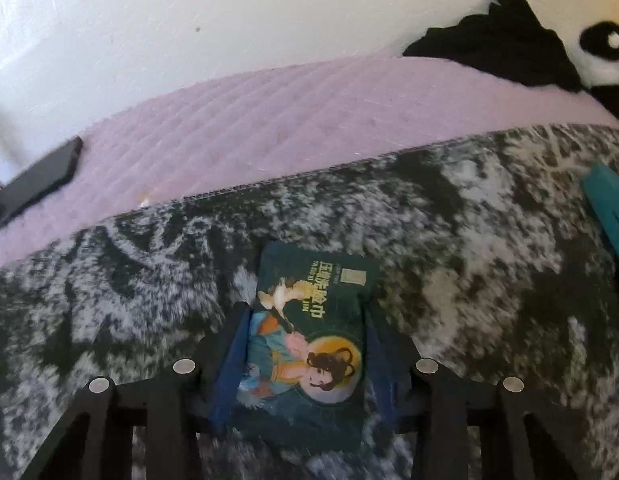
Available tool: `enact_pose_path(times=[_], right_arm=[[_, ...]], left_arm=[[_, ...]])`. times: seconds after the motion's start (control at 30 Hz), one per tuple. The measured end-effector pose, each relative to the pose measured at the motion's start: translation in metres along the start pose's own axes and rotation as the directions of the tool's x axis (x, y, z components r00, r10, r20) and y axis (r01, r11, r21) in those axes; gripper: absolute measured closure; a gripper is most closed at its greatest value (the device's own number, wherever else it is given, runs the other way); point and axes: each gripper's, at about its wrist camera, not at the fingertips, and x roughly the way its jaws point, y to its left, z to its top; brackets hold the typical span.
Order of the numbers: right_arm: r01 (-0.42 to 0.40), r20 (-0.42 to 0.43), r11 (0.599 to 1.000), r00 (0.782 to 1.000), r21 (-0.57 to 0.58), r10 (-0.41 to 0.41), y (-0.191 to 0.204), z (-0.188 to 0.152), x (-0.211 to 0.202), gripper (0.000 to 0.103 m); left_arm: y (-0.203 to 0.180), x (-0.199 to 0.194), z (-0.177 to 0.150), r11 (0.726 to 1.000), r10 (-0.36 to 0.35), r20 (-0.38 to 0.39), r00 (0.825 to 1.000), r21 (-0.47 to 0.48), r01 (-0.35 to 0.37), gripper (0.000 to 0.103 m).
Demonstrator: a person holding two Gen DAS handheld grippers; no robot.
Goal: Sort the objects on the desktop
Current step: 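Grasp the green snack packet with the left tool while the right tool grasps the teal case, then carry the packet and teal case into the pink box and release both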
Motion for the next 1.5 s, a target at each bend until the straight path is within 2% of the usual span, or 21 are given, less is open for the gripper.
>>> enact_pose_path(times=[0.13,0.23,0.37,0.47,0.53,0.67,0.87,0.97,1.13,1.27,1.4,1.5], right_arm=[[-0.106,0.003,0.994,0.994,-0.015,0.106,0.007,-0.005,-0.017,0.033],[-0.205,0.007,0.979,0.979,-0.020,0.205,0.013,-0.015,-0.039,0.033],[-0.265,0.025,0.961,0.963,-0.080,0.268,0.030,-0.042,-0.085,0.033],[-0.291,0.057,0.950,0.953,-0.116,0.299,0.031,-0.072,-0.130,0.033],[-0.314,0.072,0.942,0.943,-0.119,0.324,0.026,-0.091,-0.158,0.033],[-0.358,0.105,0.926,0.923,-0.123,0.370,0.010,-0.132,-0.215,0.033],[-0.411,0.171,0.906,0.890,-0.096,0.422,-0.045,-0.187,-0.301,0.033],[-0.415,0.229,0.906,0.878,-0.078,0.422,-0.078,-0.209,-0.342,0.033],[-0.397,0.323,0.917,0.864,-0.037,0.387,-0.139,-0.237,-0.395,0.033],[-0.362,0.383,0.932,0.864,0.021,0.327,-0.192,-0.254,-0.423,0.033],[-0.309,0.436,0.946,0.867,0.094,0.240,-0.245,-0.262,-0.441,0.033],[-0.286,0.457,0.947,0.868,0.144,0.193,-0.282,-0.255,-0.443,0.033]], left_arm=[[-0.019,-0.027,-0.019,0.999,-0.002,0.016,1.000,0.035,0.001,0.056],[-0.028,-0.062,-0.038,1.000,0.000,0.039,0.999,0.013,-0.001,0.056],[-0.041,-0.118,-0.067,1.000,0.011,0.070,0.997,0.001,-0.011,0.056],[-0.055,-0.159,-0.090,0.999,0.050,0.094,0.994,-0.004,-0.050,0.056],[-0.065,-0.192,-0.110,0.997,0.077,0.129,0.989,-0.028,-0.074,0.056],[-0.087,-0.250,-0.146,0.993,0.094,0.191,0.977,-0.085,-0.079,0.056],[-0.131,-0.326,-0.191,0.992,0.087,0.260,0.962,-0.114,-0.059,0.056],[-0.154,-0.357,-0.204,0.994,0.064,0.291,0.955,-0.106,-0.034,0.056],[-0.198,-0.401,-0.207,0.997,-0.036,0.354,0.935,-0.054,0.058,0.056],[-0.237,-0.426,-0.185,0.991,-0.127,0.408,0.904,0.021,0.129,0.056],[-0.280,-0.435,-0.155,0.982,-0.186,0.437,0.880,0.112,0.152,0.056],[-0.312,-0.436,-0.124,0.971,-0.227,0.464,0.856,0.176,0.162,0.056]])
